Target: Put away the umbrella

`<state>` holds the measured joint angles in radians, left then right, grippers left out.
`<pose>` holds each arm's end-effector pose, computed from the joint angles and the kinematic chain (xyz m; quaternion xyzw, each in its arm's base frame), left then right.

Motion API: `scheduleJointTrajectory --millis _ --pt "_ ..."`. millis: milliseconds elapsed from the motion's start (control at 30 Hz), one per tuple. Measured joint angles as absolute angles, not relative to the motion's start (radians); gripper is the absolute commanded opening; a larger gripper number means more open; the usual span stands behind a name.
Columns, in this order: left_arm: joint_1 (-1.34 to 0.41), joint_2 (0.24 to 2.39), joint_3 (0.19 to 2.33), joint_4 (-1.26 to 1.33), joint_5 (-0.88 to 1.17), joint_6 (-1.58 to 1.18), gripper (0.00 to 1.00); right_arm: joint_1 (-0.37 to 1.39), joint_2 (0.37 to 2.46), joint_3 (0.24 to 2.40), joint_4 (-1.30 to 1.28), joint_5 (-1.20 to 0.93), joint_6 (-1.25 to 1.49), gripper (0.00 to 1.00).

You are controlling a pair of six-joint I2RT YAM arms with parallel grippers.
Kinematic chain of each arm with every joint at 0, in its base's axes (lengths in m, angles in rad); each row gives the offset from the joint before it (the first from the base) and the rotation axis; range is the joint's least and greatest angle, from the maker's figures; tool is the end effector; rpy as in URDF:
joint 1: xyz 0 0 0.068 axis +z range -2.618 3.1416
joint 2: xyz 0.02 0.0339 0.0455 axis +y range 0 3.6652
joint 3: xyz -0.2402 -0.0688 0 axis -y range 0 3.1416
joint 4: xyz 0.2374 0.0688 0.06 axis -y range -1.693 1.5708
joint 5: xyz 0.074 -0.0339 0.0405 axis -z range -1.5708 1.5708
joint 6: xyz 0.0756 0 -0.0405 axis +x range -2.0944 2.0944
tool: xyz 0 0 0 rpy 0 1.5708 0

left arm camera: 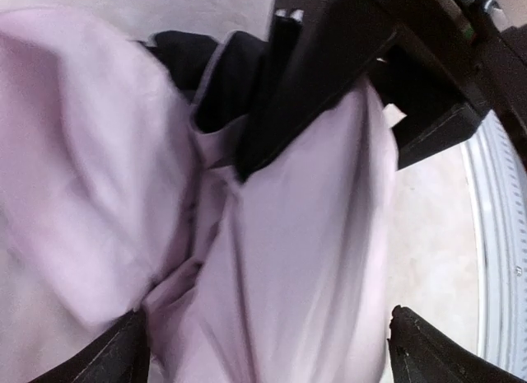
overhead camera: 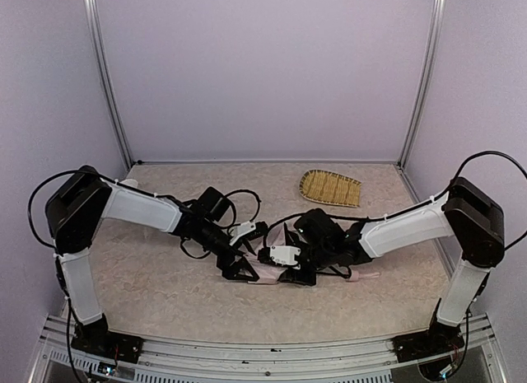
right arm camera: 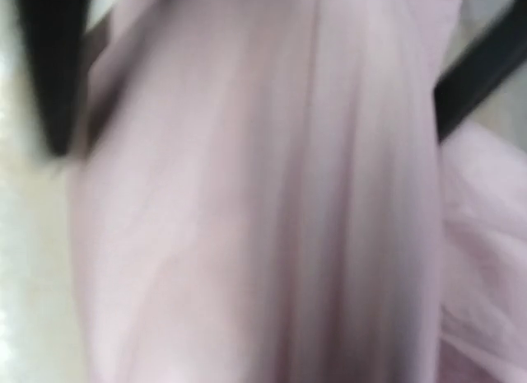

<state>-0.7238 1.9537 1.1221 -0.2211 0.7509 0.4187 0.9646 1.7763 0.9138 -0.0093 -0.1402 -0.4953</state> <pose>0.2491 -0.2890 0.0890 0.5653 0.7057 -0.3866 0.1817 0.1992 0.3058 0.0934 -0.6429 0.6824 0.1434 0.3169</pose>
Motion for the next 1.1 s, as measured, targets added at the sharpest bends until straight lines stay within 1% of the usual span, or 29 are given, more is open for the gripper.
scheduleJointTrajectory --millis 167,300,367,500,533,600,667,733,800,867,967,1033,1100 --pt "-0.713 1.753 0.916 -0.012 0.543 0.352 0.99 0.916 1.776 0.937 -0.064 -0.275 -0.468 0.03" --pt "-0.713 1.615 0.785 0.192 0.466 0.323 0.99 0.874 1.784 0.974 -0.123 -0.387 -0.45 0.04" --pt "-0.71 1.549 0.694 0.348 0.467 0.294 0.99 0.857 1.8 0.999 -0.163 -0.454 -0.448 0.04" --pt "-0.706 1.474 0.476 0.765 0.525 0.202 0.99 0.831 1.857 1.067 -0.256 -0.592 -0.45 0.04" --pt "-0.706 1.475 0.44 0.844 0.55 0.183 0.99 0.826 1.868 1.08 -0.274 -0.615 -0.451 0.05" --pt "-0.706 1.483 0.423 0.906 0.597 0.168 0.99 0.811 1.892 1.104 -0.305 -0.662 -0.451 0.05" --pt "-0.719 1.492 0.465 0.878 0.622 0.202 0.99 0.8 1.909 1.118 -0.328 -0.701 -0.451 0.05" --pt "-0.757 1.497 0.54 0.786 0.595 0.288 0.99 0.784 1.927 1.136 -0.352 -0.741 -0.449 0.05" --pt "-0.831 1.495 0.591 0.719 0.551 0.417 0.98 0.768 1.945 1.159 -0.377 -0.777 -0.446 0.05" --pt "-0.891 1.497 0.598 0.667 0.536 0.524 0.91 0.756 1.971 1.188 -0.404 -0.812 -0.443 0.04" --pt "-0.924 1.549 0.622 0.541 0.495 0.647 0.84 0.744 2.009 1.227 -0.442 -0.85 -0.436 0.03" --pt "-0.936 1.644 0.689 0.433 0.405 0.717 0.82 0.74 2.031 1.251 -0.469 -0.87 -0.429 0.03" --pt "-0.944 1.718 0.732 0.379 0.34 0.756 0.82 0.737 2.045 1.268 -0.489 -0.885 -0.428 0.03"
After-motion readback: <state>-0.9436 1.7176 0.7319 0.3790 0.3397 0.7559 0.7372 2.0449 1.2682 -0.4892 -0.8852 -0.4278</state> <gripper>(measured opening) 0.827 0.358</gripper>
